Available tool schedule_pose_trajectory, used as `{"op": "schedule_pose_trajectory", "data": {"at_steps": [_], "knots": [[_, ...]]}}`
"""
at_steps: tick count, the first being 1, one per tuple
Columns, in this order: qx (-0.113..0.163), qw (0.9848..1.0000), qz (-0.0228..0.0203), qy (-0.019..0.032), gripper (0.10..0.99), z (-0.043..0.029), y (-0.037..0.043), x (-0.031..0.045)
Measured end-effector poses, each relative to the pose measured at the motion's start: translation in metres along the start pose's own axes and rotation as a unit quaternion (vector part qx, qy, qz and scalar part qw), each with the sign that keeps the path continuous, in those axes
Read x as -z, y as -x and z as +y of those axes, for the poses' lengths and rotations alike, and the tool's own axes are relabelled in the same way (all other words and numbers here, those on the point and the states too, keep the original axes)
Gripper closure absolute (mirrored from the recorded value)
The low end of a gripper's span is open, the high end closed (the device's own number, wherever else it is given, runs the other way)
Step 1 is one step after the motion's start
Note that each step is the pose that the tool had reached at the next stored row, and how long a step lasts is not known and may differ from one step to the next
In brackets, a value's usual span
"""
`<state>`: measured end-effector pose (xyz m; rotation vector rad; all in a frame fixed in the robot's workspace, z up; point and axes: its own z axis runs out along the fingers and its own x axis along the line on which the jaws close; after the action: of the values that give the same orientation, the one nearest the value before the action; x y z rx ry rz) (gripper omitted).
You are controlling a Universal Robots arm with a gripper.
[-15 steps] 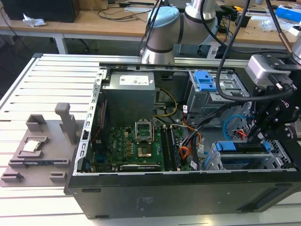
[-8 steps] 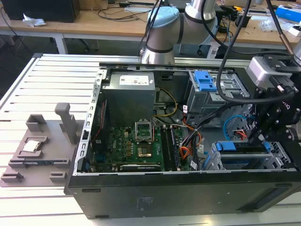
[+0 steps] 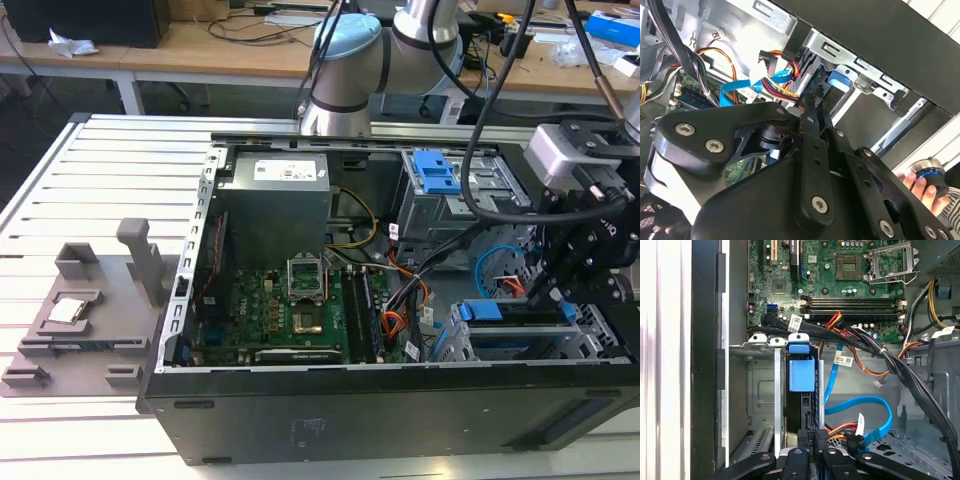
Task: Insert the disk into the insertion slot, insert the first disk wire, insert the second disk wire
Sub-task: 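Insert the first disk wire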
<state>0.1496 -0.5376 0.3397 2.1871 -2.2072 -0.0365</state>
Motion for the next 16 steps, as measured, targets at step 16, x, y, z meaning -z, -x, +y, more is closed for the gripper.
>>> {"op": "schedule_pose_trajectory", "data": {"at_steps": [16], "knots": [[0.000, 1.0000, -0.0001, 0.0000, 0.847, -0.0016, 0.0000, 0.0027]]}}
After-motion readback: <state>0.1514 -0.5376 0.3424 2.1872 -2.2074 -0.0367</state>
